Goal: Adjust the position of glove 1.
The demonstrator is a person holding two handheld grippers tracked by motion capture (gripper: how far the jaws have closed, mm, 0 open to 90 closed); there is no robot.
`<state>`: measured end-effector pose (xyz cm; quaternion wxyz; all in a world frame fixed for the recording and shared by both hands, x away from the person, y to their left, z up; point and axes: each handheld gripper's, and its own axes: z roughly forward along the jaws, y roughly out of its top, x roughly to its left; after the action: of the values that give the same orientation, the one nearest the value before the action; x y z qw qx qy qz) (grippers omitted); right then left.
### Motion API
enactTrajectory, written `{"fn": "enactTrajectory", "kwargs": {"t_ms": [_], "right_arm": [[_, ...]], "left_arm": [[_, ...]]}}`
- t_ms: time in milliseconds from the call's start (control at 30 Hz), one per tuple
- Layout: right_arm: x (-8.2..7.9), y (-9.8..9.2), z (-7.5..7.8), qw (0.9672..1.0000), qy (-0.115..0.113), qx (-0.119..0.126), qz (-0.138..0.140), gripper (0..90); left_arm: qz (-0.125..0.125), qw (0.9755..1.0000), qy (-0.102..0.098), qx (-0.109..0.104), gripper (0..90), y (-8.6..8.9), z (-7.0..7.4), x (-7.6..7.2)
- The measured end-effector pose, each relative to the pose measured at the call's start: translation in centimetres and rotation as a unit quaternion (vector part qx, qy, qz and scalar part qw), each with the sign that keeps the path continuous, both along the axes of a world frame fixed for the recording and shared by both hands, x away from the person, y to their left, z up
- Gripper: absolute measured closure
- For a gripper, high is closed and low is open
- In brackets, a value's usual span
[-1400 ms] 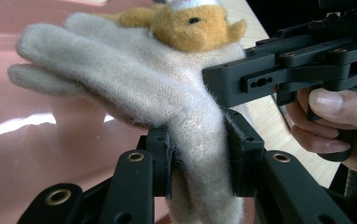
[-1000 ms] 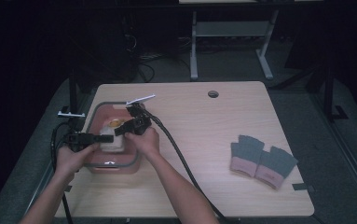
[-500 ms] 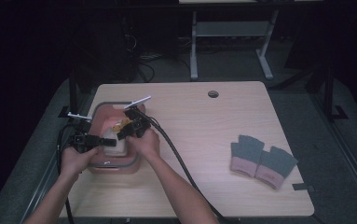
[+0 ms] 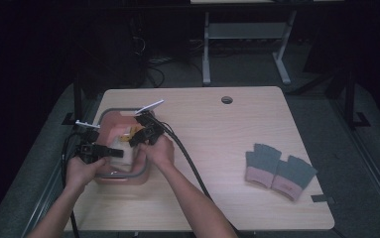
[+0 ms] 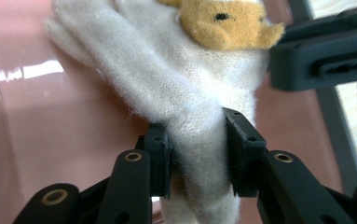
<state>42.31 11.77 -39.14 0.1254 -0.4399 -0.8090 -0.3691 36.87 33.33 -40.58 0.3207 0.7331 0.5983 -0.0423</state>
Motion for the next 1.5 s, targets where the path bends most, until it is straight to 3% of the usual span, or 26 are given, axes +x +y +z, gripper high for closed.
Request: {"fn": "enactTrajectory", "kwargs": {"t_ms": [167,333,467,567,667,767,800,900,1000,1100,1233,1367,1400,1500], "right_arm": [[0.0,-0.5,0.4,1.0,-0.002,0.008,-0.002,74.4],[0.0,-0.8,0.7,0.9999,-0.006,0.014,-0.003,74.3],[-0.1,-1.4,1.2,0.9996,-0.011,0.025,-0.003,74.0],[-0.2,-1.8,1.4,0.9995,-0.013,0.029,-0.004,73.7],[-0.3,-2.4,1.7,0.9991,-0.019,0.036,-0.008,73.5],[-0.4,-3.1,1.9,0.9989,-0.02,0.041,-0.011,73.4],[-0.4,-3.3,2.0,0.9988,-0.022,0.043,-0.011,73.4],[-0.4,-4.0,2.3,0.9984,-0.025,0.05,-0.014,72.8],[-0.5,-4.6,2.3,0.9982,-0.028,0.05,-0.016,71.6],[-0.4,-5.1,2.3,0.9981,-0.027,0.052,-0.019,70.9],[-0.4,-6.0,2.3,0.9977,-0.028,0.057,-0.023,67.4],[-0.5,-6.4,2.4,0.9975,-0.026,0.061,-0.024,65.0],[-0.6,-6.8,2.5,0.997,-0.029,0.068,-0.022,64.7],[-0.8,-7.4,2.6,0.9964,-0.034,0.074,-0.024,63.0]], "left_arm": [[-0.001,0.9998,0.006,0.019,57.2,-0.2,0.1,0.0],[0.008,0.9997,0.007,0.022,52.4,0.0,0.7,-0.1],[0.018,0.9993,-0.016,0.027,53.4,0.8,2.2,-0.3],[0.011,0.9992,-0.025,0.03,60.2,1.0,2.6,-0.3],[0.007,0.999,-0.016,0.042,66.9,0.7,2.3,-0.1],[0.005,0.9986,-0.003,0.052,67.6,0.4,1.8,0.1],[0.001,0.9975,0.007,0.07,67.6,0.2,1.4,0.3],[-0.003,0.9956,0.027,0.089,66.7,-0.2,1.0,0.5],[-0.008,0.9946,0.032,0.098,66.2,-0.4,0.8,0.6],[-0.005,0.9952,0.022,0.095,64.7,-0.3,1.0,0.6],[-0.006,0.9972,-0.023,0.072,61.4,0.0,2.4,0.0],[-0.011,0.998,-0.038,0.049,56.8,0.0,3.0,-0.2],[-0.011,0.9984,-0.046,0.032,55.0,-0.3,3.3,-0.4],[-0.02,0.9978,-0.058,0.022,49.7,-0.8,3.7,-0.6]]}}
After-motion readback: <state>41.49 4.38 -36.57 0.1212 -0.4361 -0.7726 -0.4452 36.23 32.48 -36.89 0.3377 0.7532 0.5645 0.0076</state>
